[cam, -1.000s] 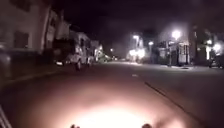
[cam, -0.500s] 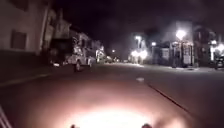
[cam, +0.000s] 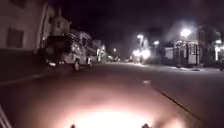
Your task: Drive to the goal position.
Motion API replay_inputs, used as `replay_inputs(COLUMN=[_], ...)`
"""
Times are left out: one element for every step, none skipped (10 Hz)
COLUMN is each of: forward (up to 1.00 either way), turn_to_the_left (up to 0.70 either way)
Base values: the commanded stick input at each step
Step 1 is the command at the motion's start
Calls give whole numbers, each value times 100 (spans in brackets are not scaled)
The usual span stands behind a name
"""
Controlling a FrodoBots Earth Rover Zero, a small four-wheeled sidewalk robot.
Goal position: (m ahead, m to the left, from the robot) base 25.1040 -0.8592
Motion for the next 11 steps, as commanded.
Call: replay_inputs(forward=[100, 100, 100, 100, 100, 100, 100, 100, 100, 100, 100], turn_to_the_left=[0, 0, 0, 0, 0, 0, 0, 0, 0, 0, 0])
